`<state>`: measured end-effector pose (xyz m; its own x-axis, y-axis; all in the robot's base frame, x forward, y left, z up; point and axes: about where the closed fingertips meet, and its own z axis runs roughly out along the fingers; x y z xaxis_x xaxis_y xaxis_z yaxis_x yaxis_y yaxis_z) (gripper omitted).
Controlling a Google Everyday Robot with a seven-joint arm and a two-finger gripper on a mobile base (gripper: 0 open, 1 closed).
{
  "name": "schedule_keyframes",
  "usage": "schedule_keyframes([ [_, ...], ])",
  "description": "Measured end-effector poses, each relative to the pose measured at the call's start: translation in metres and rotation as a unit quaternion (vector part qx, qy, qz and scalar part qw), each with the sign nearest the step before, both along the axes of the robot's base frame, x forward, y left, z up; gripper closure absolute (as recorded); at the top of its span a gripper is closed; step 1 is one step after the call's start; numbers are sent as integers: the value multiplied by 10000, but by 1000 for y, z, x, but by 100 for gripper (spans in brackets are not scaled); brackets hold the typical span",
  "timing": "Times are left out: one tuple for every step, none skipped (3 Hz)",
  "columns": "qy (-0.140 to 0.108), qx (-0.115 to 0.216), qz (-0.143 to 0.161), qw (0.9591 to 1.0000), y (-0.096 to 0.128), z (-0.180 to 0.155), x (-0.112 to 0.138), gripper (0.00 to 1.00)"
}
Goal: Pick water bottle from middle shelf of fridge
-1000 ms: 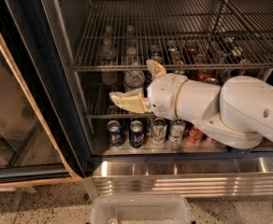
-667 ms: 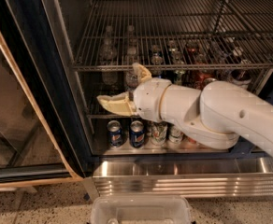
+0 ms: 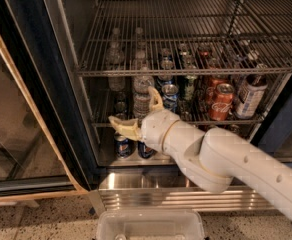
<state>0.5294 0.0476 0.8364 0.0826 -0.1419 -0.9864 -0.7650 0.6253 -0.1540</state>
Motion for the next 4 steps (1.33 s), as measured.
schedule_keyframes([
  [-605, -100, -126, 9980, 23, -5, -8, 0],
  [-760, 179, -334, 9964, 26, 13, -2, 0],
  [-753, 184, -330, 9964, 27, 13, -2, 0],
  [-803, 440, -130, 9957, 40, 11, 2, 0],
])
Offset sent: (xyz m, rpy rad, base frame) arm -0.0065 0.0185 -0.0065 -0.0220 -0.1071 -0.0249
